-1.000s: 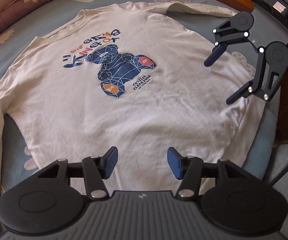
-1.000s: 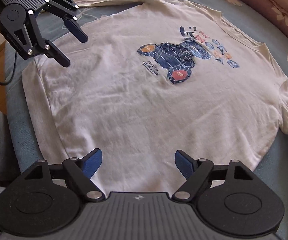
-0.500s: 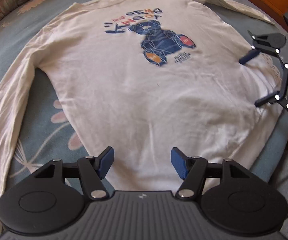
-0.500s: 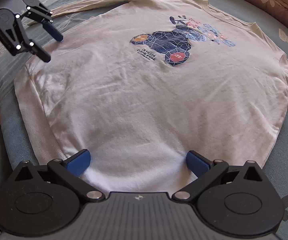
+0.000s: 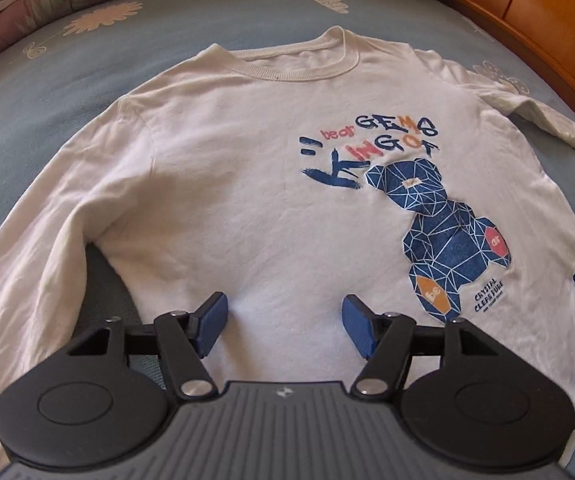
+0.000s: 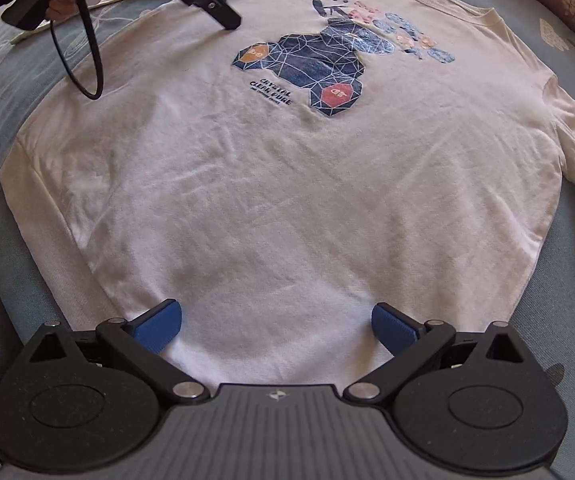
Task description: Fold clothes
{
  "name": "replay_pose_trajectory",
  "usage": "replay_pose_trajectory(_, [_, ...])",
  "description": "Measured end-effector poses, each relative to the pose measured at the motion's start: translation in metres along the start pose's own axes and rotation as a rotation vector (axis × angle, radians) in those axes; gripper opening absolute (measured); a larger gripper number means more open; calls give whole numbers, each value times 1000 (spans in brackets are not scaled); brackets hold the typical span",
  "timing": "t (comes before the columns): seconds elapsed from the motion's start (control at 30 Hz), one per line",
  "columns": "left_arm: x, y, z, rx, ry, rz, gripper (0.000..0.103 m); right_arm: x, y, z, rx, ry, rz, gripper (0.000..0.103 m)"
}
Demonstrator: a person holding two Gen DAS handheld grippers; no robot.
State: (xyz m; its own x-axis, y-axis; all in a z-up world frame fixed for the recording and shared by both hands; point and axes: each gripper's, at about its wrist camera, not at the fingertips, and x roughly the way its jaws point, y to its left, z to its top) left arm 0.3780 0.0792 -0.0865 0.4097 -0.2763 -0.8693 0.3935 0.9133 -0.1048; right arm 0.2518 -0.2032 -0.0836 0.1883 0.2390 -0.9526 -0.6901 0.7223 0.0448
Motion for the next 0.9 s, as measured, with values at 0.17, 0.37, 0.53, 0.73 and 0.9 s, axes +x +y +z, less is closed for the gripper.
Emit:
replay_pose_trajectory(0.17, [-17, 18, 12, -55, -66, -34, 65, -7, -15, 41, 134, -79, -78, 103])
replay_pose_trajectory(0.37, [3, 34, 41, -125, -160, -66, 65, 16, -42, 92, 351, -179, -144, 103])
replay_pose_trajectory(0.53, [11, 40, 14, -188, -124, -78, 66, 37, -41, 99, 437, -173, -174, 103])
replay_pose_trajectory(0.73, [-15, 43, -15, -260, -86, -112, 67, 40, -39, 102, 449, -160, -204, 103])
replay_pose_trajectory(0.9, [-43, 53, -30, -374, -113, -84, 67, 39, -39, 104, 450, -147, -206, 103])
